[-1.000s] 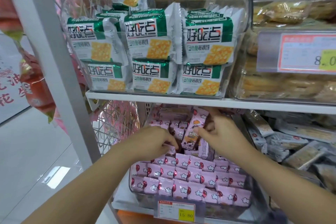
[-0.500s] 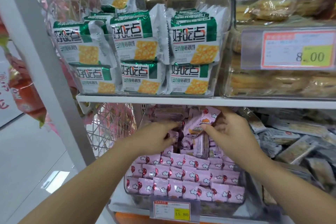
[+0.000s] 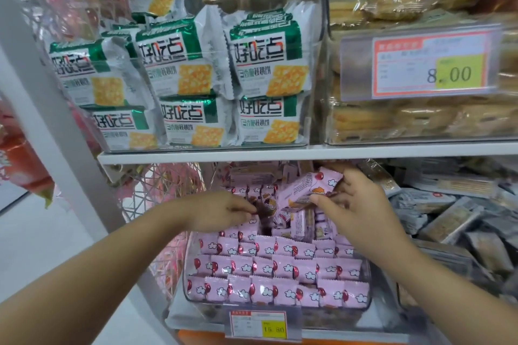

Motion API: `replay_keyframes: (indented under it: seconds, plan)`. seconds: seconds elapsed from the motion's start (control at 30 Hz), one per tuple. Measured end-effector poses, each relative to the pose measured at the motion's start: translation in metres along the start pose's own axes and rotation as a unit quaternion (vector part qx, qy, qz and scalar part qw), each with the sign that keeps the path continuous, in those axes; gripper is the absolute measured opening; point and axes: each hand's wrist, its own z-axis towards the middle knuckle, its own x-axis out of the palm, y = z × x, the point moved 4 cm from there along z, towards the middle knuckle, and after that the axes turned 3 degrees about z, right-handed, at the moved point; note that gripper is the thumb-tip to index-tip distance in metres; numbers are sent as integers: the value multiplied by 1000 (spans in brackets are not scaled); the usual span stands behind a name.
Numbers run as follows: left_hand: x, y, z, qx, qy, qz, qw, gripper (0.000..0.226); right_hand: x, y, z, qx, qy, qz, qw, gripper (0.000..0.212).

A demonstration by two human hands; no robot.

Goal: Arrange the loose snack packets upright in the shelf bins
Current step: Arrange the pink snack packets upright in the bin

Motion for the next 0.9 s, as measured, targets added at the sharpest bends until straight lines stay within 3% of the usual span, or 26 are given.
replay_keyframes:
  seconds: [0.13,0.4,0.57,0.7,0.8,0.9]
  plan:
    - [-15,-13,10,-15,27,20,999,55,-9,0,-3,11,-10,26,1000,28]
    - [-5,-26,46,-20,112,22,993,54,-25,-11,-9,14,-7,111,994,20]
    - [2,-20,38,-20,170,33,985,84,-26,-19,-10,14,22,104,994,29]
    - [2,-17,27,-8,134,92,987,106,-25,-21,-7,19,13,118,993,27]
    - [8,-15,15,9,76,157,985,101,-17,-16,-3,5,6,115,993,27]
    - [10,-11,3,9,44,137,989,98,1,-5,10,-41,23,19,999,26]
